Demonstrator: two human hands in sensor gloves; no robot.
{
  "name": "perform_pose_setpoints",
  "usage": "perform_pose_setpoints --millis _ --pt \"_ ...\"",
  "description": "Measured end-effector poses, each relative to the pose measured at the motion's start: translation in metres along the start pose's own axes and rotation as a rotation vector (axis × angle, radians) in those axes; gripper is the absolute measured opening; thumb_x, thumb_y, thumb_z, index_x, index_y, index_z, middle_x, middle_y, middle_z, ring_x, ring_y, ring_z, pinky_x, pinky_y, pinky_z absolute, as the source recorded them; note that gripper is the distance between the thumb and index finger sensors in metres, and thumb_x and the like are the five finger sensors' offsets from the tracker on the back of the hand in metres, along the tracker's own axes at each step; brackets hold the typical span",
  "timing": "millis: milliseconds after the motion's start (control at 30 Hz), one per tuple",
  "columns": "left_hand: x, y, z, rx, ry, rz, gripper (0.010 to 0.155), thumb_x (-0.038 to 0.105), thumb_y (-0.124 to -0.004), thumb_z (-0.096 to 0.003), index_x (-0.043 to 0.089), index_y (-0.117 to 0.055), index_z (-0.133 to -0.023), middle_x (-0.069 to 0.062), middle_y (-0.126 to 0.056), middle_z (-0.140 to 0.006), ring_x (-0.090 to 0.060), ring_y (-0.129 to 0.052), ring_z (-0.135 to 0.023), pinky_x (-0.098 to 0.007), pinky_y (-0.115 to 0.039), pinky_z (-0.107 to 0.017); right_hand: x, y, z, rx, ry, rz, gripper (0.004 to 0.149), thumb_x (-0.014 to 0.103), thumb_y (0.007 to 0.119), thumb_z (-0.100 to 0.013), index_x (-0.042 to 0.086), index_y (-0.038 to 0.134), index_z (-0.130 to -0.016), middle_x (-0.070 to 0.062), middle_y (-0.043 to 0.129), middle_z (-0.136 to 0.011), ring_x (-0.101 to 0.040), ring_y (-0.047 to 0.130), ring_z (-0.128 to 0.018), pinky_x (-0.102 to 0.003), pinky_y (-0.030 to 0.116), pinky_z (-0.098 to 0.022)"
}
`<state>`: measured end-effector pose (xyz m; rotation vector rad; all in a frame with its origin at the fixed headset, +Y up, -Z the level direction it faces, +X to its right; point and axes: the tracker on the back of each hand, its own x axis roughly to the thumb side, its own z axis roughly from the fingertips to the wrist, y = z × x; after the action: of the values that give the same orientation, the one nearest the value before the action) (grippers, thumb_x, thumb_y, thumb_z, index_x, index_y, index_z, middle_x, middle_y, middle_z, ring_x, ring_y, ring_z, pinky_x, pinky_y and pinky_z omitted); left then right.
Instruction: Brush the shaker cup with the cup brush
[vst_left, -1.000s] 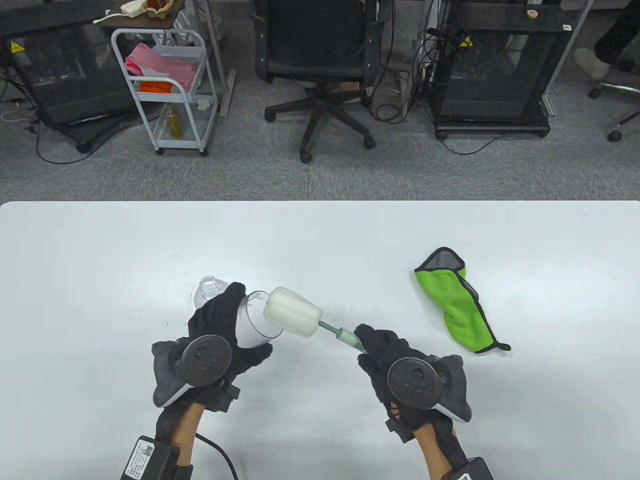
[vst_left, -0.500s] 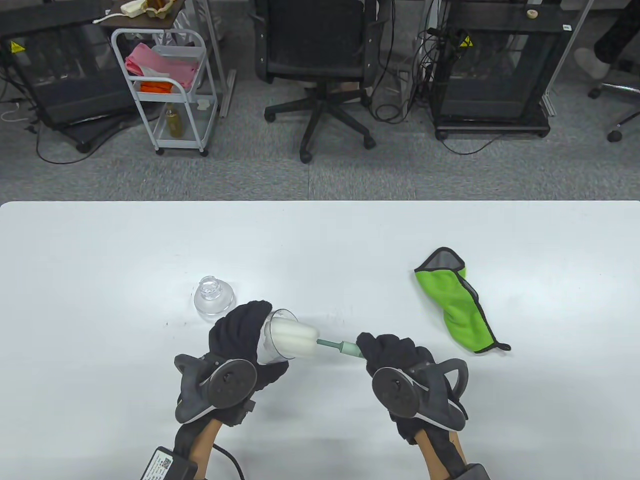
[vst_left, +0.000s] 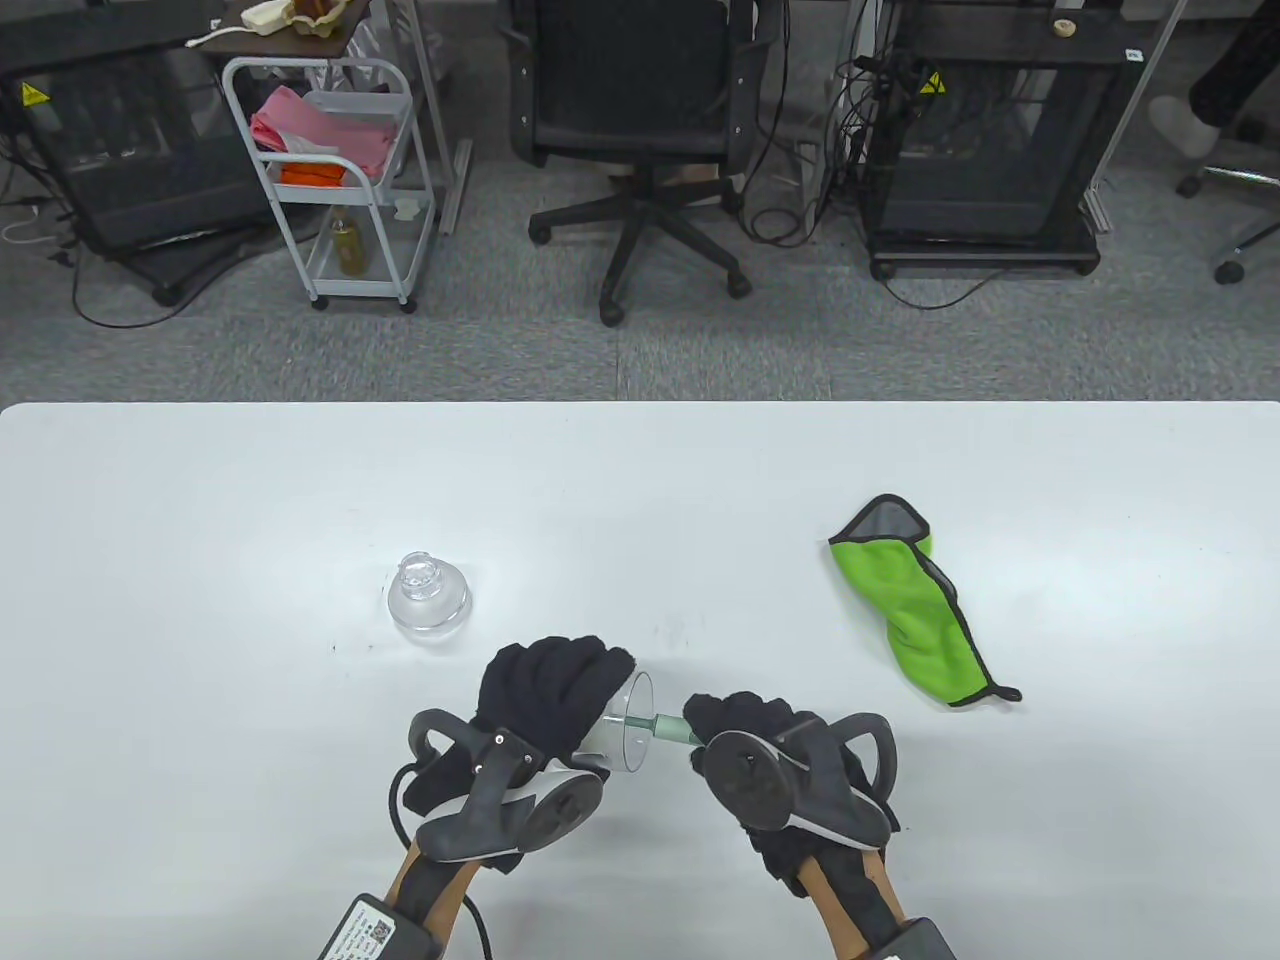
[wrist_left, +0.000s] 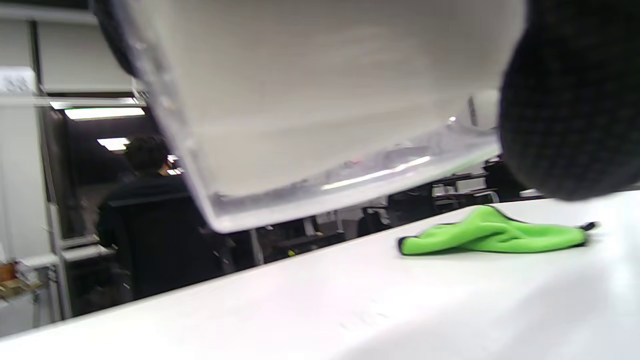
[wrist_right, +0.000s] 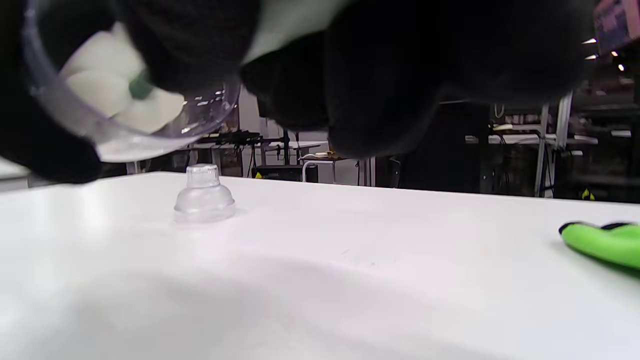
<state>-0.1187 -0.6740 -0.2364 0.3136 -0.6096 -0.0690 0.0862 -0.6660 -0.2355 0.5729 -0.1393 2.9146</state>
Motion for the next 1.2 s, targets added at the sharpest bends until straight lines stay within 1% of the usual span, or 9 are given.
perform_pose_setpoints --millis 133,200,367,500,667,867,967,1100,1200 --pt "0.005 0.002 -0.001 0.018 -0.008 -0.012 0.112 0.062 -0.105 -0.0187 0.032 -0.045 -0.108 -0.001 -0.071 -0.110 -0.032 -0.093 -0.095 -0.062 -0.076 -0.064 -0.007 0.003 -0.002 0.048 0.032 0.070 0.052 0.052 0.070 -0.035 0.033 0.082 -0.083 -0.001 0.103 -0.053 -0.020 0.102 -0.023 -0.035 0.092 -0.017" --pt "0.004 0.003 -0.001 0.031 0.015 0.007 0.112 0.063 -0.105 -0.0180 0.032 -0.046 -0.108 -0.001 -0.072 -0.110 -0.032 -0.094 -0.094 -0.062 -0.076 -0.064 -0.010 0.008 -0.001 0.070 0.029 -0.005 0.052 0.052 0.074 -0.034 0.031 0.085 -0.081 -0.002 0.105 -0.046 -0.019 0.101 -0.016 -0.034 0.091 -0.010" --pt "0.002 0.002 -0.001 0.000 0.004 -0.013 0.113 0.064 -0.105 -0.0177 0.032 -0.047 -0.109 0.000 -0.072 -0.110 -0.031 -0.093 -0.094 -0.061 -0.075 -0.064 -0.015 0.009 -0.001 0.154 -0.032 -0.123 0.052 0.052 0.077 -0.034 0.030 0.087 -0.080 0.000 0.106 -0.043 -0.017 0.101 -0.013 -0.032 0.092 -0.007" --pt "-0.005 0.002 0.002 0.004 0.029 0.031 0.113 0.063 -0.105 -0.0185 0.032 -0.046 -0.109 -0.001 -0.071 -0.110 -0.033 -0.092 -0.094 -0.063 -0.075 -0.063 -0.016 0.004 0.003 0.094 -0.038 -0.181 0.052 0.052 0.076 -0.036 0.029 0.086 -0.081 0.000 0.105 -0.044 -0.017 0.100 -0.013 -0.031 0.090 -0.007" --pt "-0.004 -0.005 0.002 -0.065 -0.007 0.020 0.112 0.064 -0.104 -0.0181 0.033 -0.046 -0.109 0.000 -0.072 -0.110 -0.032 -0.094 -0.094 -0.062 -0.076 -0.063 -0.012 0.007 0.001 0.034 0.010 -0.008 0.052 0.052 0.071 -0.036 0.031 0.084 -0.081 0.001 0.104 -0.045 -0.018 0.099 -0.015 -0.032 0.089 -0.008" --pt "-0.009 0.003 0.007 -0.062 0.007 -0.034 0.113 0.065 -0.105 -0.0160 0.033 -0.049 -0.108 0.002 -0.074 -0.109 -0.030 -0.095 -0.093 -0.060 -0.078 -0.064 -0.018 0.015 -0.003 0.250 0.007 -0.127 0.052 0.052 0.072 -0.036 0.033 0.082 -0.083 -0.001 0.103 -0.048 -0.020 0.100 -0.020 -0.034 0.091 -0.012" --pt "-0.016 0.001 0.010 -0.061 0.026 0.001 0.113 0.064 -0.105 -0.0166 0.033 -0.048 -0.109 0.002 -0.073 -0.110 -0.030 -0.094 -0.095 -0.060 -0.077 -0.064 -0.016 0.011 -0.002 0.240 -0.029 -0.141 0.052 0.052 0.073 -0.036 0.032 0.083 -0.083 0.000 0.103 -0.048 -0.020 0.100 -0.020 -0.033 0.091 -0.012" --pt "-0.014 -0.003 0.009 -0.100 0.022 -0.032 0.113 0.063 -0.105 -0.0179 0.032 -0.046 -0.109 0.001 -0.071 -0.111 -0.031 -0.092 -0.096 -0.061 -0.075 -0.065 -0.019 0.005 0.002 0.157 -0.033 -0.181 0.052 0.051 0.074 -0.036 0.031 0.084 -0.083 -0.001 0.104 -0.048 -0.021 0.100 -0.020 -0.033 0.090 -0.011" --pt "-0.010 -0.003 0.007 -0.099 0.013 -0.072 0.113 0.064 -0.103 -0.0183 0.032 -0.045 -0.109 0.002 -0.070 -0.111 -0.030 -0.092 -0.096 -0.061 -0.076 -0.065 -0.021 0.002 0.005 0.057 0.002 -0.097 0.051 0.051 0.073 -0.036 0.032 0.084 -0.083 0.000 0.104 -0.048 -0.021 0.100 -0.019 -0.033 0.090 -0.010"
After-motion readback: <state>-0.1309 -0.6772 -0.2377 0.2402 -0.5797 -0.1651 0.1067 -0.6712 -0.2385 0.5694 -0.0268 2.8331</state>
